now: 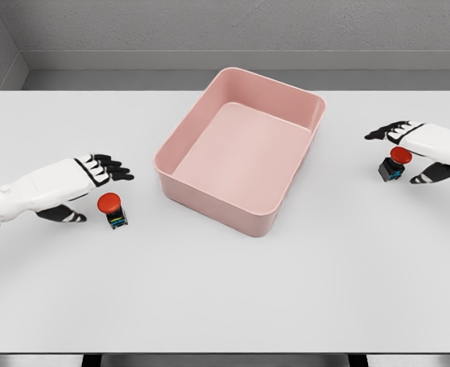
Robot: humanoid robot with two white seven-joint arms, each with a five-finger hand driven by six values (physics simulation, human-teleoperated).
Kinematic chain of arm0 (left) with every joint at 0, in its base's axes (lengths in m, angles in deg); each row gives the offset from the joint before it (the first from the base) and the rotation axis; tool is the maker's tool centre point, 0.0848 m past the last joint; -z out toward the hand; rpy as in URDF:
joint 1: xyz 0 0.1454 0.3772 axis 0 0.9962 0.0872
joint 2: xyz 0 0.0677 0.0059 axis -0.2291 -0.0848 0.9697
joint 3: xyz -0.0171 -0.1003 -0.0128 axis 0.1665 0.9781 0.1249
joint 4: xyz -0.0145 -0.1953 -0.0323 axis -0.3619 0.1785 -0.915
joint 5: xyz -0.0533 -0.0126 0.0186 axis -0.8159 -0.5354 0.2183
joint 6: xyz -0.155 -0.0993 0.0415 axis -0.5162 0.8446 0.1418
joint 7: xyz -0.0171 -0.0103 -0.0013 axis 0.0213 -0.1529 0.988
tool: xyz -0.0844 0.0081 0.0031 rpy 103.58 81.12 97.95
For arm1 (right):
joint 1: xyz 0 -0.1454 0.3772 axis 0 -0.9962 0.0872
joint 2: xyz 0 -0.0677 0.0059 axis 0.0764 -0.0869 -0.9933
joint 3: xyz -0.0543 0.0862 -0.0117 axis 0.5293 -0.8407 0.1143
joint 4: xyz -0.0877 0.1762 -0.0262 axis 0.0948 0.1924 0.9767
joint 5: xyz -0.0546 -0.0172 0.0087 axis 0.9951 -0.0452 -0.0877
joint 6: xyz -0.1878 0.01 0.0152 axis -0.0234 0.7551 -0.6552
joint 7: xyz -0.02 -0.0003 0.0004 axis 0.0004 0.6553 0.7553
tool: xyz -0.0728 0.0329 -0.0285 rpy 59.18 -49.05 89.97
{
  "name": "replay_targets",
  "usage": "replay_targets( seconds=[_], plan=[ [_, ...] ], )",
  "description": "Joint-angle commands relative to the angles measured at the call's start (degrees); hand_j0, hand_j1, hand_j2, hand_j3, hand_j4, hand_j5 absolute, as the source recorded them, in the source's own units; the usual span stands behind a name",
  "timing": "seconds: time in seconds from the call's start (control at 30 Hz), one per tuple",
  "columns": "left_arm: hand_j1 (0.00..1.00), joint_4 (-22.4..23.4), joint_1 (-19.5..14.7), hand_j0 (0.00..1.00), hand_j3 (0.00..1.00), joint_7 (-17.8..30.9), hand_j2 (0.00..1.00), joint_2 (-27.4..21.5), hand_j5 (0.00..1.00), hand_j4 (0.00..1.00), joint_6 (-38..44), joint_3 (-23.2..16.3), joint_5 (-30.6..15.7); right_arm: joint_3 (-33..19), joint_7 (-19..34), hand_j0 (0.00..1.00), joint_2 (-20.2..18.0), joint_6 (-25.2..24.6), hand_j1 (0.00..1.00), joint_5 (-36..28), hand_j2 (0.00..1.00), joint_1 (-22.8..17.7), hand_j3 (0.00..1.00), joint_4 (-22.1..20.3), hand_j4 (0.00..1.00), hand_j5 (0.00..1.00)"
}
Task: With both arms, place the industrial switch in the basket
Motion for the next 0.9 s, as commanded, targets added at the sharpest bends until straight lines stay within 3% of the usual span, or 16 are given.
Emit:
replay_targets(
  seconds=[0.0, 0.27, 0.7, 0.87],
  plan=[
    [1.00, -1.32, 0.00, 1.00, 1.00, -0.03, 1.00, -0.21, 1.00, 1.00, 0.06, 0.06, -0.48, -0.25, 1.20, 1.00, 1.78, -0.05, 1.00, 0.00, 1.00, 0.00, 1.00, 1.82, 1.00, 1.00],
    [1.00, -2.12, 0.26, 1.00, 1.00, -0.03, 1.00, 0.05, 1.00, 1.00, 0.06, -0.11, -0.39, -0.60, 1.73, 1.00, 3.36, -0.05, 1.00, 0.17, 1.00, 0.35, 1.00, 8.23, 1.00, 1.00],
    [0.92, -2.03, 0.35, 0.92, 0.92, 0.15, 0.92, 0.58, 0.92, 0.92, 0.06, -2.05, -0.13, -0.69, 3.31, 1.00, 5.83, -0.05, 1.00, 0.35, 1.00, 2.73, 1.00, 10.17, 1.00, 1.00],
    [0.87, -2.12, 0.26, 0.87, 0.87, 0.15, 0.87, 0.67, 0.87, 0.87, 0.06, -2.13, -0.13, -0.60, 3.40, 0.95, 5.91, -0.05, 0.95, 0.35, 0.95, 2.73, 0.95, 9.55, 0.95, 0.95]
  ],
)
